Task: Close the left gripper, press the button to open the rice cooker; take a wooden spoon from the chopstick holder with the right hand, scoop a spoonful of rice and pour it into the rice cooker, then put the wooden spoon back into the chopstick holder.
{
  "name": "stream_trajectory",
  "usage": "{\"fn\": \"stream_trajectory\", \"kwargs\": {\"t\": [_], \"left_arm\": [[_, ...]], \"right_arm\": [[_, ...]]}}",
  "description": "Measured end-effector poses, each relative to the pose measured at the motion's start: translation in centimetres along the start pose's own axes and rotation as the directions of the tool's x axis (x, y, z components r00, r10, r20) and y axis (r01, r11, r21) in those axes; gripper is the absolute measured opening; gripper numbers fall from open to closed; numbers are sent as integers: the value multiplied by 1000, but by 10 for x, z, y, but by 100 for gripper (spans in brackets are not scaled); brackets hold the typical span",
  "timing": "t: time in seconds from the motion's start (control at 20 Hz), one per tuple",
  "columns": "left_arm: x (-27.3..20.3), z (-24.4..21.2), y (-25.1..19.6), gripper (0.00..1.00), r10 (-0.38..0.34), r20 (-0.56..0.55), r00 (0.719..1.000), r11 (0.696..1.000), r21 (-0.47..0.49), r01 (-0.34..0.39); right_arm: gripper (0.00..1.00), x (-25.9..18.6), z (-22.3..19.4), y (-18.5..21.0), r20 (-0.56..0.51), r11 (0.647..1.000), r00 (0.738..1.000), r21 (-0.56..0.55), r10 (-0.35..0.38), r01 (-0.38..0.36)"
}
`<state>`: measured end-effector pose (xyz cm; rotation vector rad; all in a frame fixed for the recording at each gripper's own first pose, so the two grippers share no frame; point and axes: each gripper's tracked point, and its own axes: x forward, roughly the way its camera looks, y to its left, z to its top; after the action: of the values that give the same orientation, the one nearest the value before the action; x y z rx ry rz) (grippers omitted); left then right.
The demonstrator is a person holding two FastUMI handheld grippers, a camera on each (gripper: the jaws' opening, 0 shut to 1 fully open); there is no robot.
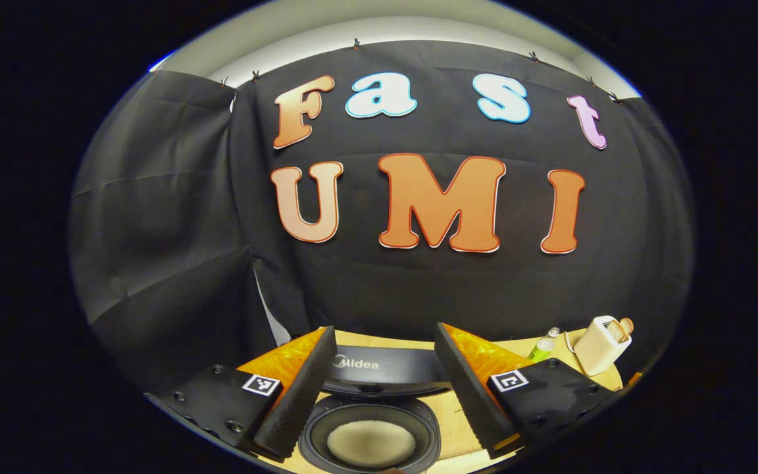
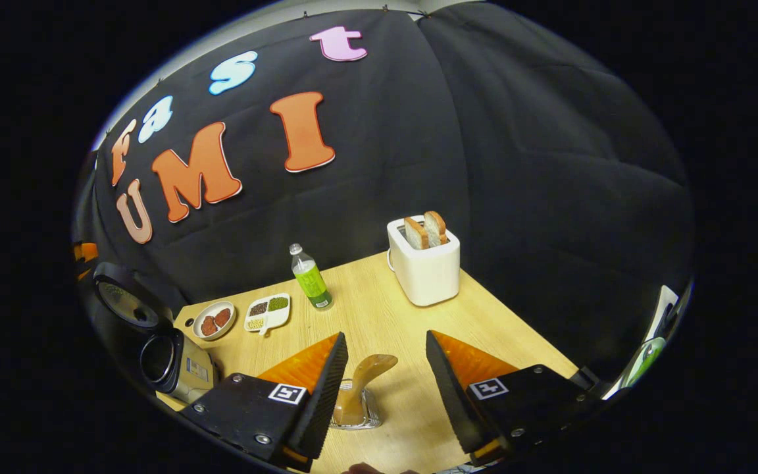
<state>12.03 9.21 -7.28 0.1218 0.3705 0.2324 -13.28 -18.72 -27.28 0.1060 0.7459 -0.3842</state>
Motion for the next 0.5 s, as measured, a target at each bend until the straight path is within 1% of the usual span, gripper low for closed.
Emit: {"fn": "stream_trajectory", "kwargs": {"t": [0.1, 0.15, 0.2, 0.25, 0.3, 0.35, 0.5], "left_arm": [[20, -5, 9, 94, 27, -24, 999, 999, -26, -28], [28, -14, 9, 100, 28, -57, 998, 999, -35, -30], [34, -17, 15, 94, 47, -65, 997, 998, -26, -49], [36, -23, 21, 100, 43, -76, 996, 999, -22, -45], [39, -23, 19, 94, 36, -86, 996, 999, -4, -37], [39, -28, 21, 98, 45, -114, 992, 999, 20, -43], [34, -43, 18, 99, 30, -187, 982, 999, 41, -22]], "right_arm": [[78, -8, 8, 2, 25, 1000, 1000, -23, 7, -6], [79, -12, 15, 4, 46, 999, 999, -31, 13, -11], [80, -16, 20, 7, 65, 999, 998, -40, 23, -20], [80, -19, 24, 10, 83, 999, 996, -48, 30, -26], [80, -21, 28, 13, 99, 998, 994, -60, 40, -34], [80, -23, 31, 17, 114, 997, 992, -72, 45, -37], [80, -23, 34, 28, 124, 993, 990, -106, 61, -48]]}}
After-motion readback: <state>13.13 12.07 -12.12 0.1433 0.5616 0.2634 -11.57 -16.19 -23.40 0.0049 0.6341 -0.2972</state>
